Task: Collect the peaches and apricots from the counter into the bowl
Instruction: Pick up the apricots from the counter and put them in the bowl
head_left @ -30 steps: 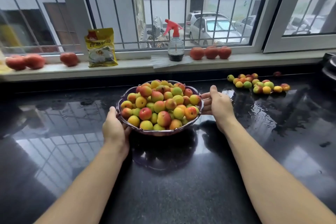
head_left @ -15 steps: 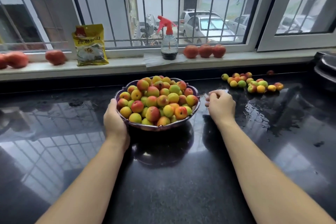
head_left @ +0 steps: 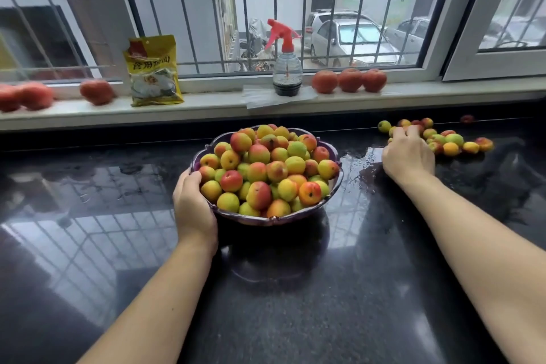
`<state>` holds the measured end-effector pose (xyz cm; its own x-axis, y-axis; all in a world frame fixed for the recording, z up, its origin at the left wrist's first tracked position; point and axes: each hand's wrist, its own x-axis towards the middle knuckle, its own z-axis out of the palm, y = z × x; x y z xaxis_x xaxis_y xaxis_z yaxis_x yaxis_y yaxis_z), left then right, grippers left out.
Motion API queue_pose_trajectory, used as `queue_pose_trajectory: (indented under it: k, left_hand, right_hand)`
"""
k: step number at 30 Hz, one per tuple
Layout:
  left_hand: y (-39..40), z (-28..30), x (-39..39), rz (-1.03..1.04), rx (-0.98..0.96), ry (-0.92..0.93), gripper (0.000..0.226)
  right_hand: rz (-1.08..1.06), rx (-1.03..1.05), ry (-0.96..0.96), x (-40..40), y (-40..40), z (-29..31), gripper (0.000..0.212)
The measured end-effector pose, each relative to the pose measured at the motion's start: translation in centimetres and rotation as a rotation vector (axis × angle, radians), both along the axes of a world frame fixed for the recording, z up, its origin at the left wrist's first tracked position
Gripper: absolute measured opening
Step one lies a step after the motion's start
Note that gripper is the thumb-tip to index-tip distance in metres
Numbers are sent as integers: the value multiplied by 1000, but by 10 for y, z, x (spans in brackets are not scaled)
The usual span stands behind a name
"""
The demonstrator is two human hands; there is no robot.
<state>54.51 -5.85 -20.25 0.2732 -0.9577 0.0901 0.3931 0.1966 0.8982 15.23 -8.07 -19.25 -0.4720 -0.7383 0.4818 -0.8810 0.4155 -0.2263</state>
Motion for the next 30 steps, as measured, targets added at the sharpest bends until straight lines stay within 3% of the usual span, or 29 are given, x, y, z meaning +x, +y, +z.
queue_pose_trajectory:
  k: [2,6,8,12,16,19,21,25,30]
  left_hand:
    - [2,1,0,3,10,5,25]
    - [5,3,-1,10,25,-31,26]
    - [6,4,-1,13,42,-32,25]
    - [8,8,-1,25,62,-45,26]
    - [9,9,-2,29,67,-43,26]
    - [13,11,-3,20,78,-42,28]
    - [15,14,-3,22,80,-40,29]
    - [16,15,-3,19,94,-64,27]
    - [17,16,0,29,100,-91,24]
  right_hand:
    - [35,-89,42,4,2,-2,26]
    - [23,195,-48,6,-4,-4,38]
    - [34,216,-61,10,-6,-5,35]
    - [142,4,-236,34,3,13,19]
    - [423,-356,-443,85,32,57,11]
    - [719,-406,-541,135,51,82,7]
    - [796,-392,-465,159,56,86,7]
    - [800,-350,-436,173,58,75,7]
    - [549,-567,-519,137,64,65,13]
